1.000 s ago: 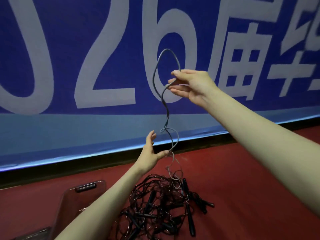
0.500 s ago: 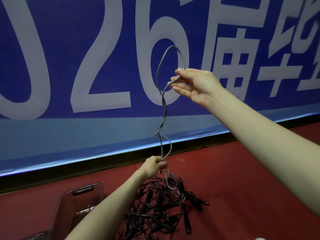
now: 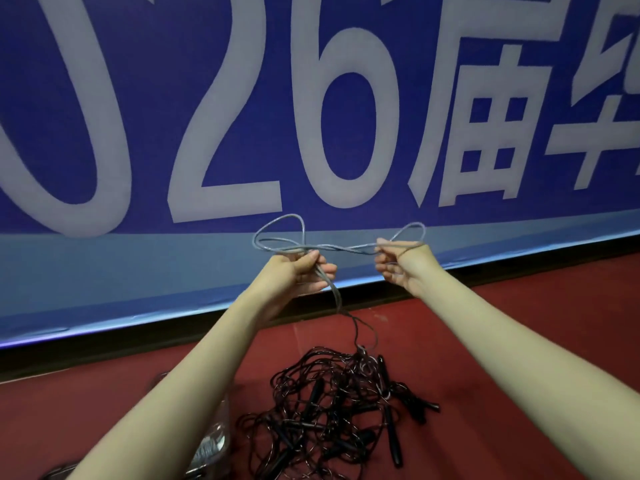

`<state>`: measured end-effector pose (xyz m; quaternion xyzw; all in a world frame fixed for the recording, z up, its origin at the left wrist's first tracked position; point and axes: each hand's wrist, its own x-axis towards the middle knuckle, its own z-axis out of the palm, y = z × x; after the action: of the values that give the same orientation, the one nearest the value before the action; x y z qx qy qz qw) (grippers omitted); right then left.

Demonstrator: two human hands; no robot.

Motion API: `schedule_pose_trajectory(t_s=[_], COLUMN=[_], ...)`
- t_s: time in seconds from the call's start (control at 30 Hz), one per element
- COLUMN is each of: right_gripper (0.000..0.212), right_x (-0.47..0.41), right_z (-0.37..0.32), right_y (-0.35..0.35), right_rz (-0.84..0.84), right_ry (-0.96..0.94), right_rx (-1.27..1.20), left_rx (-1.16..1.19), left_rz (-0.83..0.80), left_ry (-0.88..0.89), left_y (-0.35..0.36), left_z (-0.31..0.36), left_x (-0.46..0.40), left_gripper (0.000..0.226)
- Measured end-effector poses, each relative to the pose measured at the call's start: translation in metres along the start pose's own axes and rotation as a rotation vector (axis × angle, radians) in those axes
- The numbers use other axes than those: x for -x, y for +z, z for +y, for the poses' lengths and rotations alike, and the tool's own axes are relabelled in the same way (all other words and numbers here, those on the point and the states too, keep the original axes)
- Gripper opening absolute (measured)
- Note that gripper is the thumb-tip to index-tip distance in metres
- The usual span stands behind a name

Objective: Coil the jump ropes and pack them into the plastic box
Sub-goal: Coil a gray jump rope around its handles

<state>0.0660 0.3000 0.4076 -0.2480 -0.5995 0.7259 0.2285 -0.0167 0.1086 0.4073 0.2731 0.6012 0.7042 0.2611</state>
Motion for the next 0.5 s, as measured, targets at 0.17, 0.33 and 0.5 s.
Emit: schedule_pose_trajectory(t_s=[0.17, 0.33, 0.5], right_gripper=[0.025, 0.027, 0.037], right_x=[-0.008, -0.001, 0.004], right_z=[0.038, 0.072, 0.097], right_y=[-0.005, -0.001, 0.004], right_rz=[-0.041, -0.333, -0.418], right_ry=[0.06, -0.052, -0.137], right_rx=[0.136, 0.234, 0.459], left_rx=[0.168, 0.495, 0.612], left_rz=[0.048, 0.09, 0.114], left_ry=[0.06, 0.128, 0.138], left_y=[0.005, 0.01, 0.02], left_z=[0.033, 0.051, 0.05], left_x=[0.007, 0.001, 0.001], left_gripper=[0.023, 0.026, 0.025])
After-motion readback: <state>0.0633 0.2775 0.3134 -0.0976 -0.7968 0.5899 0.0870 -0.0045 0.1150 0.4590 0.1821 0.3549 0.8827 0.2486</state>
